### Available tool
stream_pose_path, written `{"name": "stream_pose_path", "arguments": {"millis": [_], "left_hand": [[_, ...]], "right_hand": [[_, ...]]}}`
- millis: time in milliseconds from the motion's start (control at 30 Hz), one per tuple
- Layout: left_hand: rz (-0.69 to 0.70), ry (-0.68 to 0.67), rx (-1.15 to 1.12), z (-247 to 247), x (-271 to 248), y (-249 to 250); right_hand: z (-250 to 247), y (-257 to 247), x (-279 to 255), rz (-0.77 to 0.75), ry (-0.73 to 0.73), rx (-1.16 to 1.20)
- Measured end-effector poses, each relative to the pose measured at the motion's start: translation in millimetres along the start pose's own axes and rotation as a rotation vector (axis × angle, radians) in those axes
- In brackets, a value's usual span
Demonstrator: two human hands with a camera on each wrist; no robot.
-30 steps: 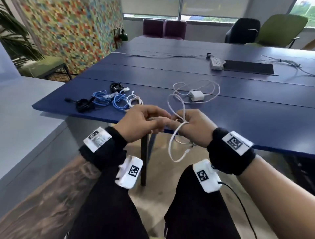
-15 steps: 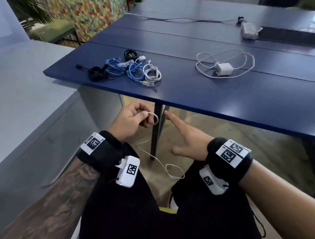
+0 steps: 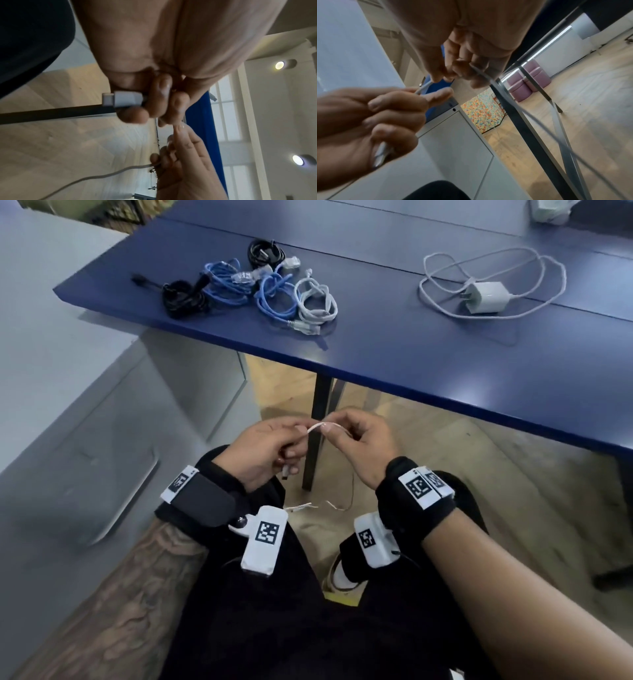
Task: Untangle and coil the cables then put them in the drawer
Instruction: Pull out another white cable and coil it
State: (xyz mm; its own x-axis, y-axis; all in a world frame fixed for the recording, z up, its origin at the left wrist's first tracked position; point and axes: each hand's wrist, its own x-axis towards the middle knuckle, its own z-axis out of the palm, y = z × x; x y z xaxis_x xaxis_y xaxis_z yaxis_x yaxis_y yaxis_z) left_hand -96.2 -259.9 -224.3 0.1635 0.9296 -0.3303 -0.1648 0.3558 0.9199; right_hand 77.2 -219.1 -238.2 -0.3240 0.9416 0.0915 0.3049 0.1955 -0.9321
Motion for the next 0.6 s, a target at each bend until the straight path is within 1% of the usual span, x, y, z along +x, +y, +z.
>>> {"name": "stream_pose_path", "arguments": {"millis": [100,167,233,300,367,433,500,600], "left_hand": [[-0.025,-0.077,0.018,-2.5,-3.3,-4.8],[-0.040,-0.119,-0.041,-3.2,-4.9,-5.8],[-0.055,-0.136,-0.194,-3.7,-4.7,-5.0],[-0.032,-0.125,-0.392,-2.7,-4.8,-2.7],[0.019,-0.063,-0.582,-2.2,-3.7,-0.2],[0.079,0.049,-0.706,-4.8,-0.7,0.6],[0.125,0.158,-0.740,-11.6,3.0,-2.0],[0.155,0.296,-0.679,-20.6,6.6,-12.1]], "right_hand": [[1.4,1.3,1.4,0.039,0.070,0.087],[3.0,3.8,1.0,0.034,0.044,0.125],[6.6,9.4,-0.9,0.059,0.001,0.217],[14.7,16.9,-5.4,0.161,-0.038,0.311],[26.9,23.4,-13.7,0.264,-0.114,0.374],[39.4,31.2,-26.7,0.311,-0.245,0.386],[46.6,33.9,-40.8,0.320,-0.352,0.341],[42.3,27.8,-49.3,0.290,-0.402,0.231]]}}
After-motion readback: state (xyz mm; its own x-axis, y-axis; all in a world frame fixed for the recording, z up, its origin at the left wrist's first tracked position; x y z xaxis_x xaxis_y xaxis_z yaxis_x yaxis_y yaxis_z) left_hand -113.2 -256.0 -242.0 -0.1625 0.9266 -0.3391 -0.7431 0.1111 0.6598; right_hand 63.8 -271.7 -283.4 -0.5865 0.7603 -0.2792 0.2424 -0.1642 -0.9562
